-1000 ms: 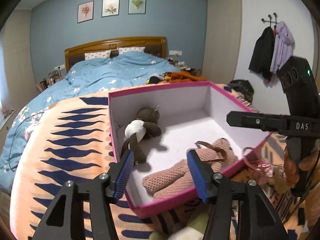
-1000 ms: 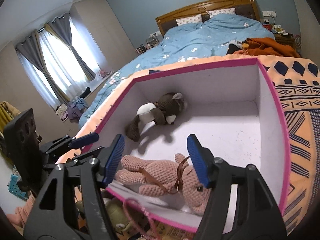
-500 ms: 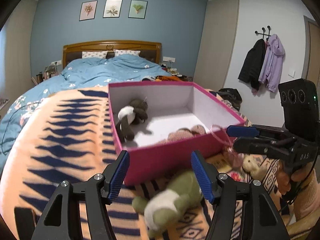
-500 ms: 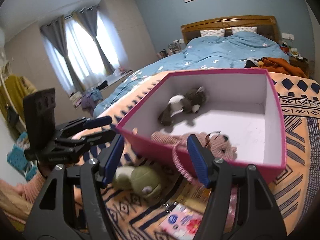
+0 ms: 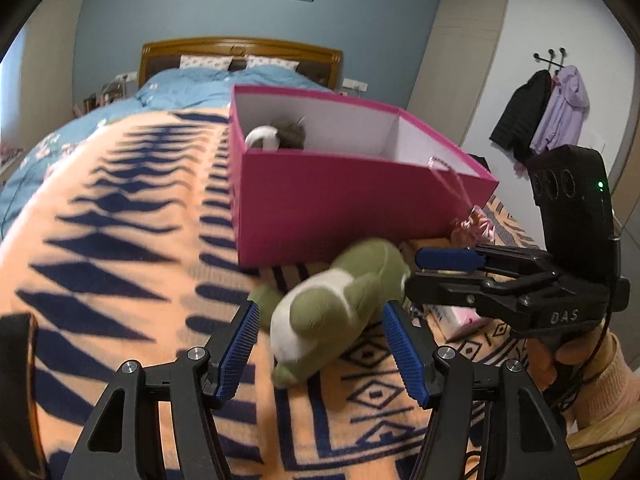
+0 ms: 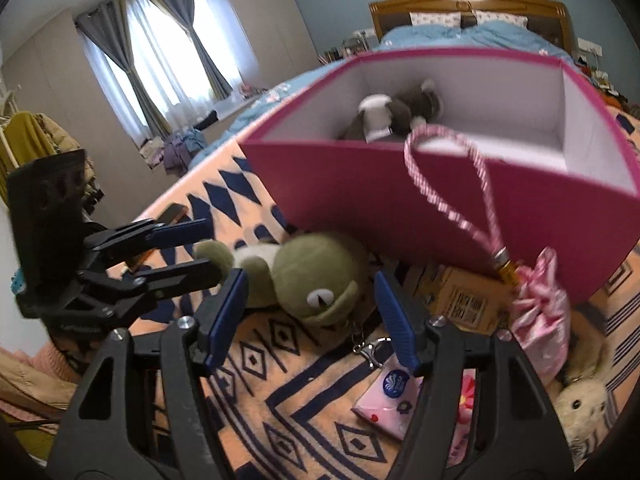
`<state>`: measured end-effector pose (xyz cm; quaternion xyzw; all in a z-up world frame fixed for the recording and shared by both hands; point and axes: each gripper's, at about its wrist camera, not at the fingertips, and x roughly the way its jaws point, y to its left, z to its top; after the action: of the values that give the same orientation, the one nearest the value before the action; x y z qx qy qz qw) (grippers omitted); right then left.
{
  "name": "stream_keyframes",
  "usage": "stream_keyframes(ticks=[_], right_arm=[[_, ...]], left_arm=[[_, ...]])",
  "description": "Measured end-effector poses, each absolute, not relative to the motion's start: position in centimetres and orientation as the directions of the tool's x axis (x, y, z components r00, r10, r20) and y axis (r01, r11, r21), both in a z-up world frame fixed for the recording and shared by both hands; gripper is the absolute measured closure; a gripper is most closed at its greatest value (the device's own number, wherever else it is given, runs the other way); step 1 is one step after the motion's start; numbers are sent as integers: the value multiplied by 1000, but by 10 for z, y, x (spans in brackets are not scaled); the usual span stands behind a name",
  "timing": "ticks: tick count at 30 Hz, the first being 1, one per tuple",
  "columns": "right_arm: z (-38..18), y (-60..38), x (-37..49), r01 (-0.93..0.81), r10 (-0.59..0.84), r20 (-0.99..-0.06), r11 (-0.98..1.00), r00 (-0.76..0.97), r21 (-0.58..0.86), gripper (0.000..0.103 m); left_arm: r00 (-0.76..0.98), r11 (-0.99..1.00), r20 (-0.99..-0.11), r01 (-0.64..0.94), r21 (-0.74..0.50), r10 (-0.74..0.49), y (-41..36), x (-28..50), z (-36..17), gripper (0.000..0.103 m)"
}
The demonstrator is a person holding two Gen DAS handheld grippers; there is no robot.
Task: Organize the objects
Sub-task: 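Lower the right gripper onto the green frog plush and grasp it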
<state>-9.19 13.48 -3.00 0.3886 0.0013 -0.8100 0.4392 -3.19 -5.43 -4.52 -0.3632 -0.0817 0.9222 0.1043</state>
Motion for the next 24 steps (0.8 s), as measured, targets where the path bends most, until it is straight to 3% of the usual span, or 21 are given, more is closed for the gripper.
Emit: stream_keyframes(ticks=[14,21,24], right_arm=[[-41,124,-106,689,-704,-636,-632,-317,356,32],[-44,122,-108,692,-725,-624,-611,-293,385,32],[-45,122,-112,686,-732,-620,-605,-281,403,32]], left_arm=[[-679,-964,-690,-106,-244,250,-50,-36,-59,39],[-657,-963,-714,-77,-257,243,-55,-40,-65,54],[-653,-961,-716,-69,-269,247,-57,-41,-66,55]])
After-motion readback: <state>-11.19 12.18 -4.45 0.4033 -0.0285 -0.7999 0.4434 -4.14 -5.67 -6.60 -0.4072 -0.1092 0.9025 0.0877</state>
